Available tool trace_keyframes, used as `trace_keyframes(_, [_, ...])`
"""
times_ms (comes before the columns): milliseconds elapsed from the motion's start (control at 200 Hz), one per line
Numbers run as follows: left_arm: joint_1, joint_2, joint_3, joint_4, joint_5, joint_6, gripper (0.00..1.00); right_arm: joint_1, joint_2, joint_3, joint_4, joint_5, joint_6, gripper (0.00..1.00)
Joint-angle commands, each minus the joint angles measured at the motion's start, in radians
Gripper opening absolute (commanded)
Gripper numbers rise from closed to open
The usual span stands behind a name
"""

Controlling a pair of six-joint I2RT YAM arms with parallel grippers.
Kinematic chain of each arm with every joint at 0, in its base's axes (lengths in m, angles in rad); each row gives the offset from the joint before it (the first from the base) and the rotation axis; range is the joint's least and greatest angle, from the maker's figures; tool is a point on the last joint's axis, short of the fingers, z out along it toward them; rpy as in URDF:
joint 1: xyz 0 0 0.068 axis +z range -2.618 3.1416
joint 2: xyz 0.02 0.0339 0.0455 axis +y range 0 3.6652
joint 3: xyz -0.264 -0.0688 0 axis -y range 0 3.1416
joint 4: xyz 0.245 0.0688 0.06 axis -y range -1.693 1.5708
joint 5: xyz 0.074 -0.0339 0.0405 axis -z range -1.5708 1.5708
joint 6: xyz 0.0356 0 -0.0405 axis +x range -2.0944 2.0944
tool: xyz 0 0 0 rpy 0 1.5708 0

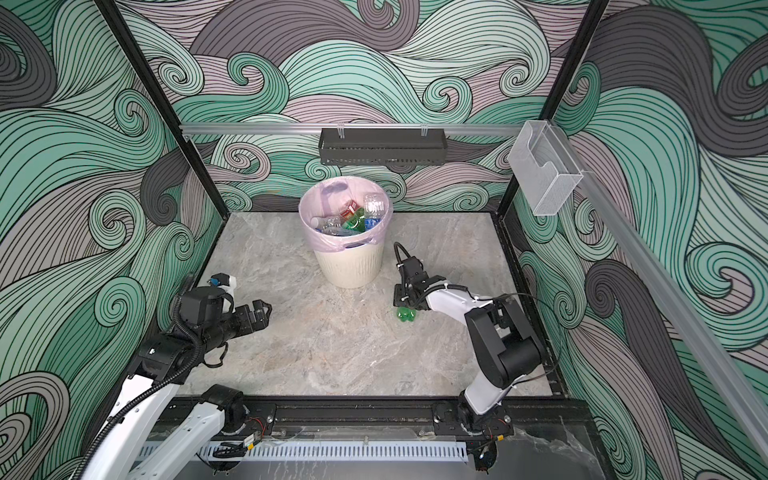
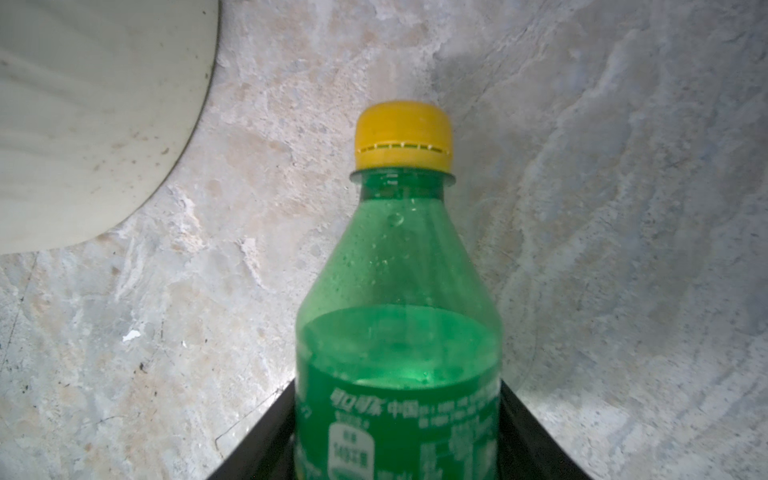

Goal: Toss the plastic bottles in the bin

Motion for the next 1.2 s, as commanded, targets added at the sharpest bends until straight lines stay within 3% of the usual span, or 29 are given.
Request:
trace_keyframes(0, [0.008,-0.004,-0.004,0.008,-0.022,-0.012,0.99,-0.004,-0.059,-0.020,-0.017,0.031,-0.011,0.63])
trace_keyframes(200, [0.008,-0.004,-0.005,0.009,-0.025,-0.018,0.99,-0.004,-0.176,-0.057,-0.035,0.013,-0.011,0.60])
trace_keyframes(460, [0.008,0.016,-0.009,0.019,-0.030,-0.026,0.99,-0.005,-0.451,-0.165,0.001,-0.077,-0.013,0.57])
trace_keyframes(711, [0.008,0.039,-0.022,0.031,-0.042,-0.052,0.99,-0.002,-0.613,0.037,-0.096,-0.191,-0.097,0.56])
trace_keyframes(866, [0.009,0.037,-0.041,0.057,-0.025,-0.072,0.99,0.006,-0.443,0.324,0.002,-0.346,-0.050,0.55])
trace_keyframes(956, [0.009,0.035,-0.045,0.059,-0.020,-0.078,0.99,0.041,-0.264,0.535,0.065,-0.351,-0.023,0.57])
trace_keyframes(1071, [0.009,0.013,-0.043,0.037,-0.027,-0.092,0.99,0.063,-0.015,0.822,0.062,-0.344,0.012,0.80])
trace_keyframes(1191, [0.009,-0.015,-0.034,0.019,-0.016,-0.092,0.99,0.085,0.118,1.019,-0.043,-0.288,-0.036,0.94])
